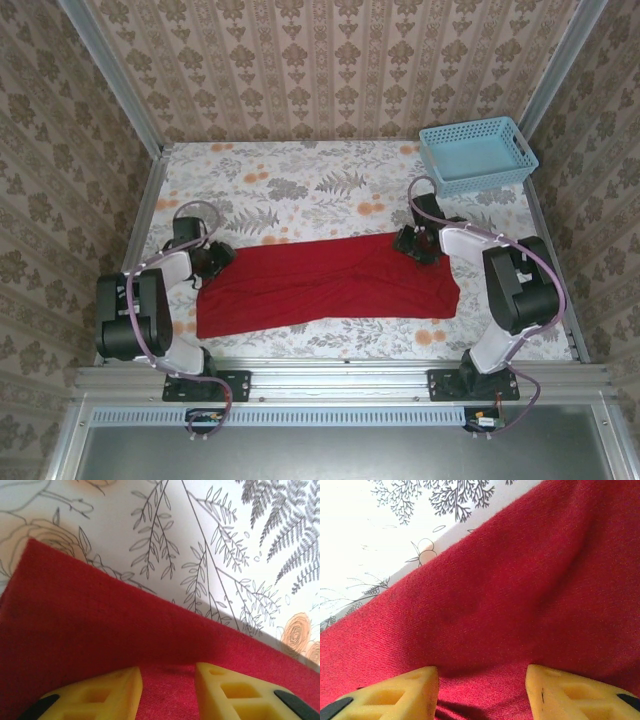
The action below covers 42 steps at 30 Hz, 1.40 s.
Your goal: Fold the inside-out t-shirt
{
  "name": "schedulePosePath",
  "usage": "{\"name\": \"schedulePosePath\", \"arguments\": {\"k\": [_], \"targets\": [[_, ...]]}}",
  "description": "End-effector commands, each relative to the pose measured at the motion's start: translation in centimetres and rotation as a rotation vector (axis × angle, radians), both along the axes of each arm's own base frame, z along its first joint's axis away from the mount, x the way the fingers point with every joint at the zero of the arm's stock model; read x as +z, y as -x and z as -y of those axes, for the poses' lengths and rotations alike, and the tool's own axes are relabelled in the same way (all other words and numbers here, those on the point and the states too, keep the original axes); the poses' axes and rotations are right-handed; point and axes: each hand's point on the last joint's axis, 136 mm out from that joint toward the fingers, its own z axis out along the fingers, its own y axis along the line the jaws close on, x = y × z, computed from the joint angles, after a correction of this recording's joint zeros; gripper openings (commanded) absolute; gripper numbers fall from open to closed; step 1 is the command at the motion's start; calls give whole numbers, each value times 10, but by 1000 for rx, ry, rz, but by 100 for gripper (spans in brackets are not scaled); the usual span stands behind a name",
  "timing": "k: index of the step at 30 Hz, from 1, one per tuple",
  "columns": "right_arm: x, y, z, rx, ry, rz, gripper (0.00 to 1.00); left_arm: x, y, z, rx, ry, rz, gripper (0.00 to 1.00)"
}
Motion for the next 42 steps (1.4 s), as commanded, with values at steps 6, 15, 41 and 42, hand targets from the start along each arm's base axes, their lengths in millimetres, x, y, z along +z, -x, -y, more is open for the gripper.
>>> {"name": "schedulePosePath", "arguments": {"k": [6, 15, 41, 42], "targets": [[-2, 21, 39, -85, 61, -40, 56, -2, 16, -18, 47, -60, -44, 48], [42, 37, 61, -9, 175, 3, 79, 54, 32, -18, 8, -185, 63, 66], [-15, 62, 46, -36, 205, -188, 87, -14, 49, -36, 122, -31, -73, 56], [-14, 62, 45, -33, 218, -187, 86, -14, 48, -38, 130, -29, -71, 55]]}}
